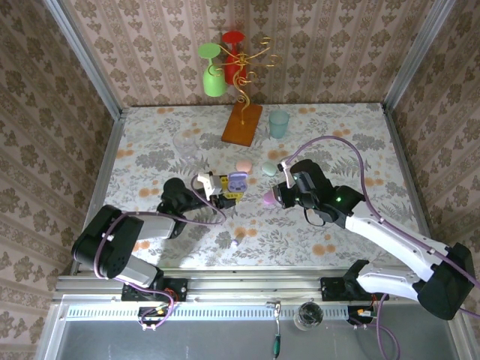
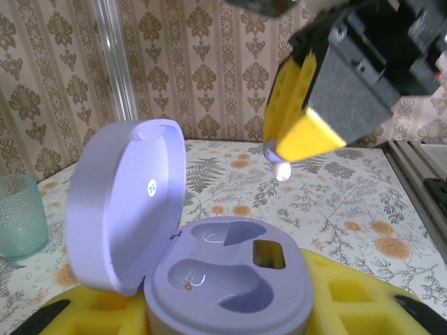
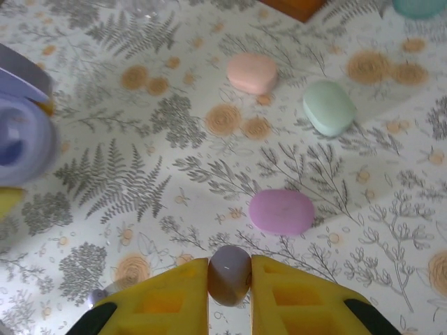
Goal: Insert the wireless bluetooth earbuds into the charging case
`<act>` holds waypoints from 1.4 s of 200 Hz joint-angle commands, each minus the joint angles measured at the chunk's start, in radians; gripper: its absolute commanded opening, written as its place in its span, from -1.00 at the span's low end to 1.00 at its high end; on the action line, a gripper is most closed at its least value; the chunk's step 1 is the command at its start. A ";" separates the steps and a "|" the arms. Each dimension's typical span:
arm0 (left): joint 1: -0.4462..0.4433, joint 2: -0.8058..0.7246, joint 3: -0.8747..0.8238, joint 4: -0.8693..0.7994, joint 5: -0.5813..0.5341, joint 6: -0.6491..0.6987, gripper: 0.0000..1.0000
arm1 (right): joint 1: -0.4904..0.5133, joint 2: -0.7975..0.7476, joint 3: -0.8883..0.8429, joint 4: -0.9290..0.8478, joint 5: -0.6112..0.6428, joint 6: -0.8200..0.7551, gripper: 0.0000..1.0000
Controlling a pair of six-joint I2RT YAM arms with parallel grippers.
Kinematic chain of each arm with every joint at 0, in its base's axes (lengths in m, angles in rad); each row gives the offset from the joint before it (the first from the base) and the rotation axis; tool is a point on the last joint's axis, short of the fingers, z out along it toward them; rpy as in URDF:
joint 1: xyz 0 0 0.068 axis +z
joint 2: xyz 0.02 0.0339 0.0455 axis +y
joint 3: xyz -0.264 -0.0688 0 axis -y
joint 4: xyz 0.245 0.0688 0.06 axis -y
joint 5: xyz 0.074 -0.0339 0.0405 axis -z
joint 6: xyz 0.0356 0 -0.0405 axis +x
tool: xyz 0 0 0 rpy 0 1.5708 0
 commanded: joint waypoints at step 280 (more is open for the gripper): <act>-0.041 0.036 0.016 0.007 0.000 0.065 -0.33 | 0.148 0.305 0.278 -0.062 0.000 -0.207 -0.62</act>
